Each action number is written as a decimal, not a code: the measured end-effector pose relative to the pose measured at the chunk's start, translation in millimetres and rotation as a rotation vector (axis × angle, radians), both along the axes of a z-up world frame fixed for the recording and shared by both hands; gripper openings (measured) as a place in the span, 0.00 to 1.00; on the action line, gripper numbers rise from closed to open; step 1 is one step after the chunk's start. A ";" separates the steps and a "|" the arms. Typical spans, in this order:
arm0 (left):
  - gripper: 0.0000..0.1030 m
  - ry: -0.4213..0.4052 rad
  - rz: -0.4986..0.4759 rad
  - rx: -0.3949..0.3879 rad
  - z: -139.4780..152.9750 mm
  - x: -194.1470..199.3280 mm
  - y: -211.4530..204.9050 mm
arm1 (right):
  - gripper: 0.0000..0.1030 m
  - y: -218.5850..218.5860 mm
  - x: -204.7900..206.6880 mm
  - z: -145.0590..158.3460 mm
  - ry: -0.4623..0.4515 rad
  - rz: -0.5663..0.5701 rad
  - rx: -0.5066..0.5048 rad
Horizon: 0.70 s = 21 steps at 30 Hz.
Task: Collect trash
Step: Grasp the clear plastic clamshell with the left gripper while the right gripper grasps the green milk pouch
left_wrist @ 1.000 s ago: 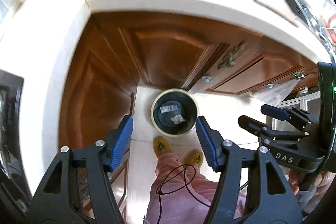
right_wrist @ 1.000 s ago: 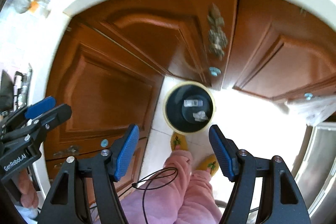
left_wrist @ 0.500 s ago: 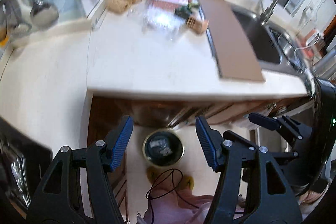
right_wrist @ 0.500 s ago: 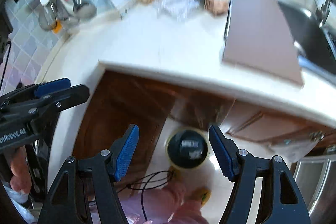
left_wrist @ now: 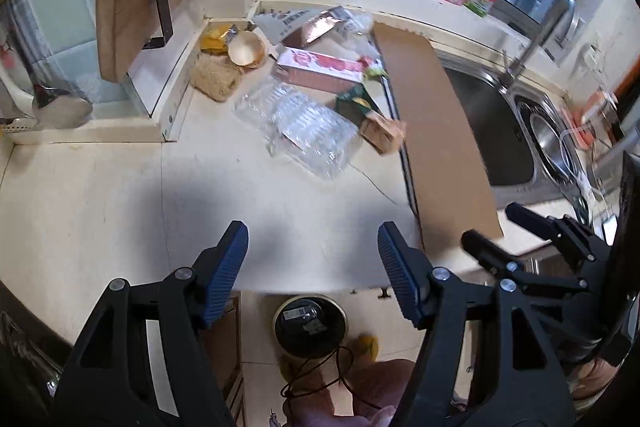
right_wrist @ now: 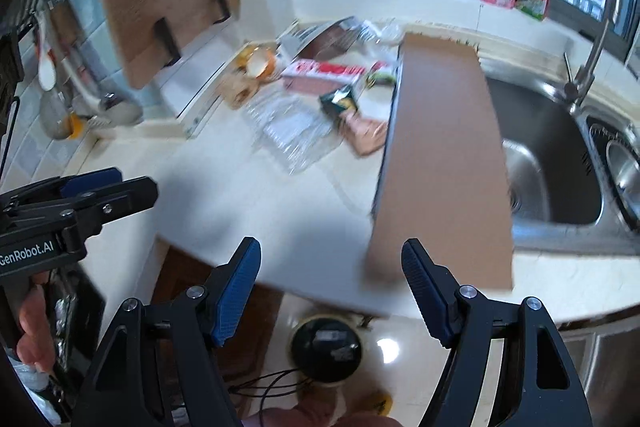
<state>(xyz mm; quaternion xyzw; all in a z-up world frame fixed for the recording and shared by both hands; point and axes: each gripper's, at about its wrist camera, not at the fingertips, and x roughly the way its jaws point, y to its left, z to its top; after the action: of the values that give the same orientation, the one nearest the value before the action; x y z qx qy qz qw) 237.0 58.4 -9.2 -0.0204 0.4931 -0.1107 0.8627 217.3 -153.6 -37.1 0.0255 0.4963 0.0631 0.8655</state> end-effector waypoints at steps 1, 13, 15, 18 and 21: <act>0.63 0.006 0.010 -0.001 -2.8 8.1 1.0 | 0.72 -2.7 10.5 -2.9 -0.001 0.002 -0.007; 0.63 0.143 0.273 0.011 -57.7 123.5 -1.2 | 0.72 -10.6 187.2 -57.9 0.056 0.222 -0.050; 0.63 0.160 0.306 0.016 -65.7 135.3 -4.1 | 0.72 -9.3 214.5 -75.1 0.087 0.285 -0.064; 0.63 0.187 0.345 0.016 -78.4 150.6 -8.4 | 0.72 -5.1 243.6 -100.2 0.134 0.368 -0.073; 0.63 0.207 0.361 0.014 -87.0 160.8 -14.4 | 0.68 2.0 260.2 -120.7 0.156 0.449 -0.108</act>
<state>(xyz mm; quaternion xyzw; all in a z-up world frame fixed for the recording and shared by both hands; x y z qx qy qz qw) 397.9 44.0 -96.2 -0.1140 0.5682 0.0518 0.8133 477.6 -151.6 -157.8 -0.1271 0.5575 0.2250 0.7889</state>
